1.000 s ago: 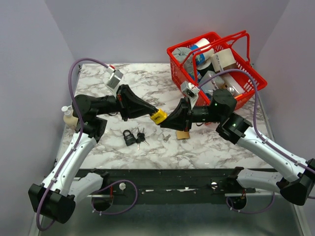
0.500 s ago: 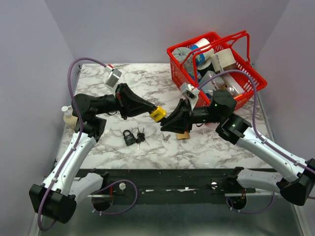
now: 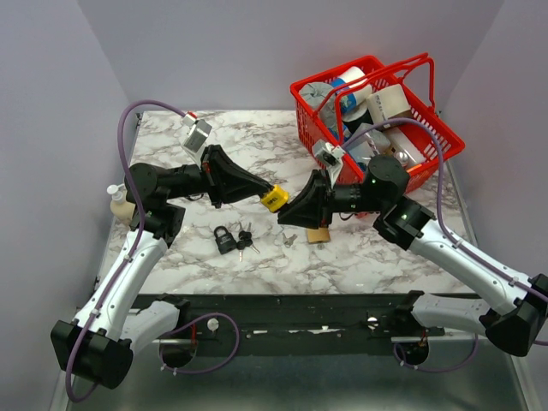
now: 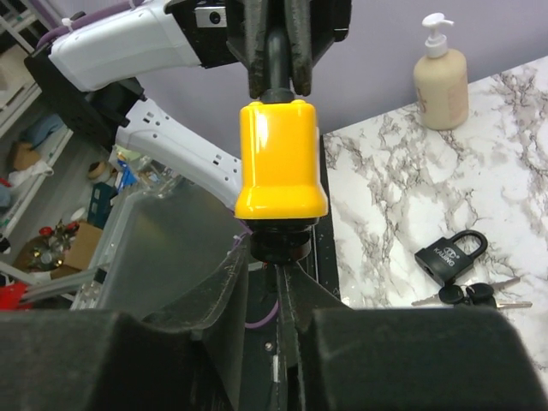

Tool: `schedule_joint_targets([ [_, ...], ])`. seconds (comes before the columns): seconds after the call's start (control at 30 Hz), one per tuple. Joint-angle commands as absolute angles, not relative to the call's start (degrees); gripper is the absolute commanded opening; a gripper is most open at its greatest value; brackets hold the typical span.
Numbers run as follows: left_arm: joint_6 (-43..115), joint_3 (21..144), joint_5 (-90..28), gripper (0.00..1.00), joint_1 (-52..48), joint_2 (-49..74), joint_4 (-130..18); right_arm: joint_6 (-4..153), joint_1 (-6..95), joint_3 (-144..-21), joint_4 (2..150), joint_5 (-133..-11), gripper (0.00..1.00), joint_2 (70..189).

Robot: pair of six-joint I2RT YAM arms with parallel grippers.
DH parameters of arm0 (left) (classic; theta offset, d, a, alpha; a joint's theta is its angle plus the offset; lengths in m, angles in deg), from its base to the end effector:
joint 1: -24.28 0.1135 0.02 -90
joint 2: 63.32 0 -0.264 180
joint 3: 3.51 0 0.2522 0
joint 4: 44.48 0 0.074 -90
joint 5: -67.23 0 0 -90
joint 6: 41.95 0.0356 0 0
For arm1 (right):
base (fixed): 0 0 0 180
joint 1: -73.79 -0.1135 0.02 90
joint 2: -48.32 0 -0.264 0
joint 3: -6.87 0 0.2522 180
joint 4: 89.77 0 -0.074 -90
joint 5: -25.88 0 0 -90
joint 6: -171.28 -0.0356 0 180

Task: Lock with the key
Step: Place the lock at the center of the board.

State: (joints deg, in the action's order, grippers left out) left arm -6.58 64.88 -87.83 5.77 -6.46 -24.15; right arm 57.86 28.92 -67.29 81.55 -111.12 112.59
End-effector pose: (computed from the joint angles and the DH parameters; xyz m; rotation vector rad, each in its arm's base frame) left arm 0.1779 -0.0936 0.4320 0.7958 1.3315 -1.6145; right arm 0.1603 0.1963 0.3967 -1.0170 1.4703 1.5246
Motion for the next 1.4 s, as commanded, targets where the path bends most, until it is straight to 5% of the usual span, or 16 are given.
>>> schedule_joint_targets([
  [0.0, -6.53, 65.89, -86.58, 0.0, 5.38, -6.81, -21.41, 53.68, 29.84, -69.12, 83.49, -109.3, 0.25, 113.71],
  [0.8, -3.63, 63.51, -87.46, 0.0, 2.92, -7.86, -25.98, 52.63, 30.98, -72.37, 85.52, -110.44, 0.02, 116.09],
  [1.37, 24.83, 67.47, -83.07, 0.0, -3.05, -7.42, -60.69, 52.8, 31.16, -74.48, 84.29, -113.95, 0.01, 118.2],
])
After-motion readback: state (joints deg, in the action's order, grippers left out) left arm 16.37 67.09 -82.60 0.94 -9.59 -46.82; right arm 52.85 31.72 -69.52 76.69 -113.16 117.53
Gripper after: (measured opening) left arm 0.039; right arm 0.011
